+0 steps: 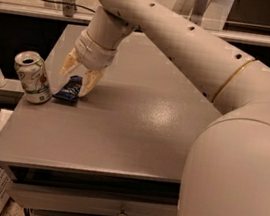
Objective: Move rxbar blueberry near 7up can
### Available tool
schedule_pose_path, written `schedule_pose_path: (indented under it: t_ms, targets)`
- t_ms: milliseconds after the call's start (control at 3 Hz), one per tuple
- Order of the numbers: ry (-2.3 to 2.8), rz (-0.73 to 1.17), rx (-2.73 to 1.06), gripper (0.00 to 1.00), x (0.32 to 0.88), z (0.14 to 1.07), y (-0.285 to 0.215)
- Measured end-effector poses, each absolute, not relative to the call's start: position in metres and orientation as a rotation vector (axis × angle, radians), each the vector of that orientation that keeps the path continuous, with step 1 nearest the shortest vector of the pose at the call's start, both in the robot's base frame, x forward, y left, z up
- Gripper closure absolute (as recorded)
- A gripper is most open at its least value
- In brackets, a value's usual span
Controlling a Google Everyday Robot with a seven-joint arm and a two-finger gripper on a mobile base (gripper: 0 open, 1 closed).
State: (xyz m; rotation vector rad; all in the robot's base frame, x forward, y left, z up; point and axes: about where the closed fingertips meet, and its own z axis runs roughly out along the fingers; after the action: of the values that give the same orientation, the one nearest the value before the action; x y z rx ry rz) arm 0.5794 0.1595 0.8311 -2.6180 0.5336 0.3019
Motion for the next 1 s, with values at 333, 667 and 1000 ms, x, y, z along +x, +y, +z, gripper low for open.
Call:
schedule_pose_path:
  t_ms: [333,667,1000]
  targets:
    - [0.537,0.306,-2.619,0.0,0.581,0.829,0.159]
    - [0.537,0.306,-2.619,0.0,0.581,0.833,0.159]
    - [0.583,0.329,-2.576,0.0,0.588,0.832,0.146]
